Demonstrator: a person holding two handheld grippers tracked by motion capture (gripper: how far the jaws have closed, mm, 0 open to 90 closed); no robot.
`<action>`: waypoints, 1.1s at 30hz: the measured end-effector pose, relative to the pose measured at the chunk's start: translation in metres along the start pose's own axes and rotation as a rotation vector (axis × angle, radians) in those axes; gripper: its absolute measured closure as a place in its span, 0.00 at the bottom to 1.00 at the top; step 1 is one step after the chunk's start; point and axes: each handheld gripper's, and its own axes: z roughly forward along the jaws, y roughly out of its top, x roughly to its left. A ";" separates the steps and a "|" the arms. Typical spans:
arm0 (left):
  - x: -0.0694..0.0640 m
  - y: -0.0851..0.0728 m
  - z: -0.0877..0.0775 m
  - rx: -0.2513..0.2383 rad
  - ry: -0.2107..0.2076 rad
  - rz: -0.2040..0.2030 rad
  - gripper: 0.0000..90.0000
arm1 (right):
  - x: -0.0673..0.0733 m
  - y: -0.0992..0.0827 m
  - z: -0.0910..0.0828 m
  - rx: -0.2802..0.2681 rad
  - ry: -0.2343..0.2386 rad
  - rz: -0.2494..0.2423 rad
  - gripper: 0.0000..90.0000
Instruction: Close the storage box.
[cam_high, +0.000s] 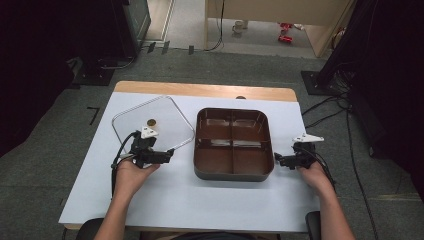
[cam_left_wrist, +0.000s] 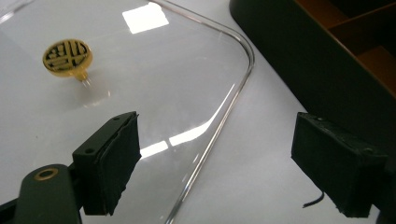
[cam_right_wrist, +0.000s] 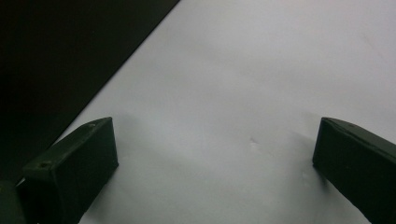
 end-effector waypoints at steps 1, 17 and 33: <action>0.001 0.001 0.000 -0.003 0.003 0.002 0.17 | 0.000 0.000 0.000 0.000 0.000 -0.001 0.00; 0.039 0.023 0.015 -0.024 0.061 -0.044 0.23 | 0.000 0.000 0.000 0.000 0.000 -0.001 0.00; 0.066 0.031 0.041 -0.024 0.103 -0.084 0.32 | 0.000 0.000 0.000 -0.001 -0.001 -0.001 0.00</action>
